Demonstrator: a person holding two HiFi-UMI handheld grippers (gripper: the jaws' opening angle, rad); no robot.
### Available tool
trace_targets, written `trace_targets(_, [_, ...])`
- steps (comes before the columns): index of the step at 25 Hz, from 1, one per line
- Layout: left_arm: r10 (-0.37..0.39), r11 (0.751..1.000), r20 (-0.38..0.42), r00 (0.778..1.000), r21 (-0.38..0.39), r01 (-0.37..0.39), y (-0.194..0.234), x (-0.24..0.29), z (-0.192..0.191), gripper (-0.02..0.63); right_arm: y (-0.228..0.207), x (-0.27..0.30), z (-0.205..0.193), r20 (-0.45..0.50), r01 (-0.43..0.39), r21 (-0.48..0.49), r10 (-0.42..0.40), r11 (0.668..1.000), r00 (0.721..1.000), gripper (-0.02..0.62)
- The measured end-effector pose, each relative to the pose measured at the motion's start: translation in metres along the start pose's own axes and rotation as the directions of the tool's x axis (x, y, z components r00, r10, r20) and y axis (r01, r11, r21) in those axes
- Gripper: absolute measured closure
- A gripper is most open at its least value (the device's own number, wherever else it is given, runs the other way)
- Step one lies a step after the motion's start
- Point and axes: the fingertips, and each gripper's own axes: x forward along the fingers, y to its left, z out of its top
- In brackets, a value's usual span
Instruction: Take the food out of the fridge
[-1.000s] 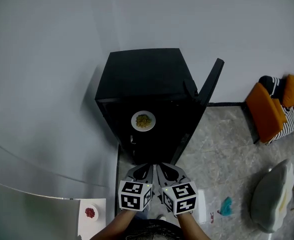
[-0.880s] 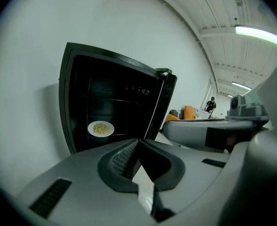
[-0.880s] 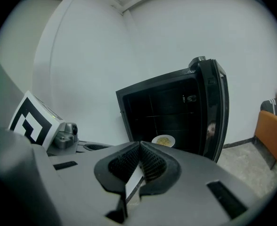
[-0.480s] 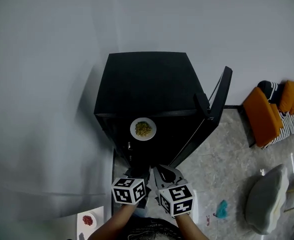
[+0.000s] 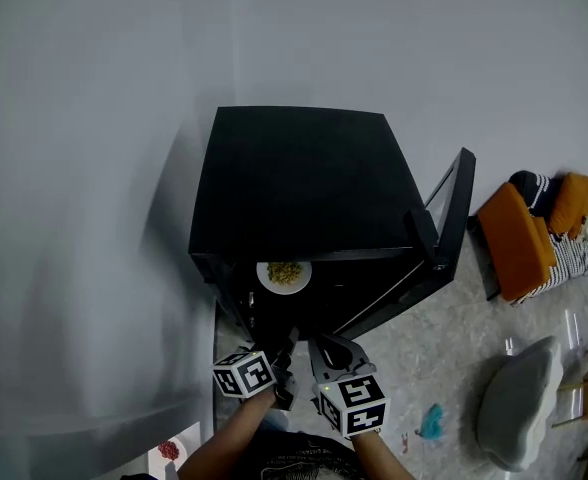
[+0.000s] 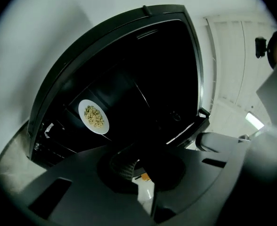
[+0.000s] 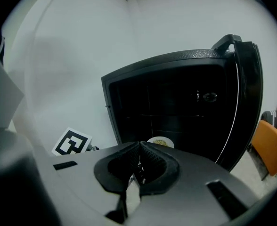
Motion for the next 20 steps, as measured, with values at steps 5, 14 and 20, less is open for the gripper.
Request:
trace_targets(5, [-0.024,0.994,0.03,0.999,-0.108,0.027,0.021,0.009,0.006,0.592,-0.004,0.014,0.01,0.002,0.016,0.008,-0.016,1.0,1.0,0.574])
trace_targets(14, [-0.012,0.98,0.11,0.994,-0.196,0.034,0.057,0.035,0.02,0.592,-0.019,0.038,0.012,-0.002,-0.001,-0.009,0.001,1.0,1.0,0.574])
trace_targets(20, [0.039,0.963,0.163,0.986,-0.269,0.007,0.08,0.049,0.022,0.592,-0.033,0.051,0.018,-0.012,-0.041,-0.024,0.041,0.999,0.999,0.574])
